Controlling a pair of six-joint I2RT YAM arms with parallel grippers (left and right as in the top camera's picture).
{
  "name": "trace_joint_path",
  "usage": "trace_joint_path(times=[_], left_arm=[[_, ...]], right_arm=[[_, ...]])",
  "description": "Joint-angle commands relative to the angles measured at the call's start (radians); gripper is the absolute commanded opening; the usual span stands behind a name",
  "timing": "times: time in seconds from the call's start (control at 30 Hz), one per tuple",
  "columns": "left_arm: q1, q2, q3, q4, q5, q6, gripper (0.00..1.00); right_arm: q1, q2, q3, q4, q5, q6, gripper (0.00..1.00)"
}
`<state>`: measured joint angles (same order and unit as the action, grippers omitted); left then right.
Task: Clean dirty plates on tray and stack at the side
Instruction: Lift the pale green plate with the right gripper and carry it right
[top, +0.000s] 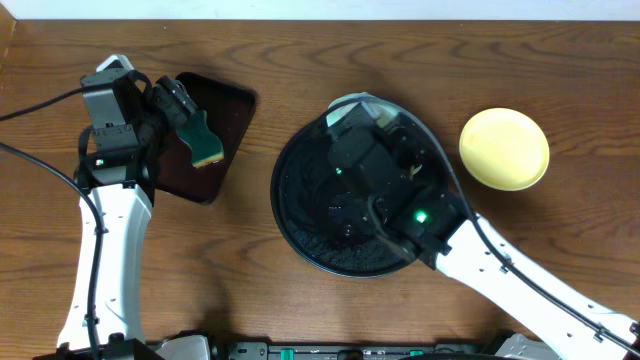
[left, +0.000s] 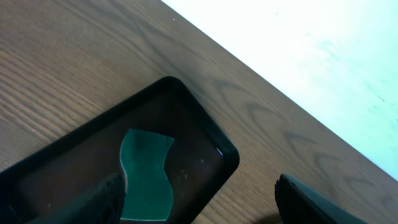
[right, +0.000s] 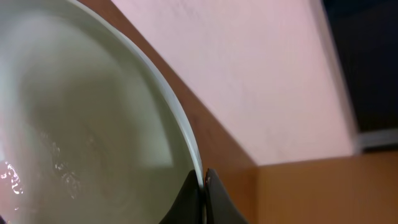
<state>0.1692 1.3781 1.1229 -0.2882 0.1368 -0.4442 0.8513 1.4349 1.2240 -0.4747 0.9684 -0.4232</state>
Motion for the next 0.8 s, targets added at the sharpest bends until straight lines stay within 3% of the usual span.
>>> trace_joint_path(times=[0.0, 0.4, 0.77], left_arm=[[0.005, 0.002, 0.013, -0.003, 0.009, 0.006, 0.78], [0.005, 0.002, 0.013, -0.003, 0.009, 0.006, 0.78], [0.005, 0.002, 0.013, -0.003, 0.009, 0.006, 0.78]], right_arm=[[0.050, -0.019, 0.020, 0.015, 0.082, -0.193, 0.01], [0.093, -0.019, 0.020, 0.043, 0.123, -0.351, 0.01], [0.093, -0.019, 0.019, 0.068, 0.153, -0.351, 0.01]])
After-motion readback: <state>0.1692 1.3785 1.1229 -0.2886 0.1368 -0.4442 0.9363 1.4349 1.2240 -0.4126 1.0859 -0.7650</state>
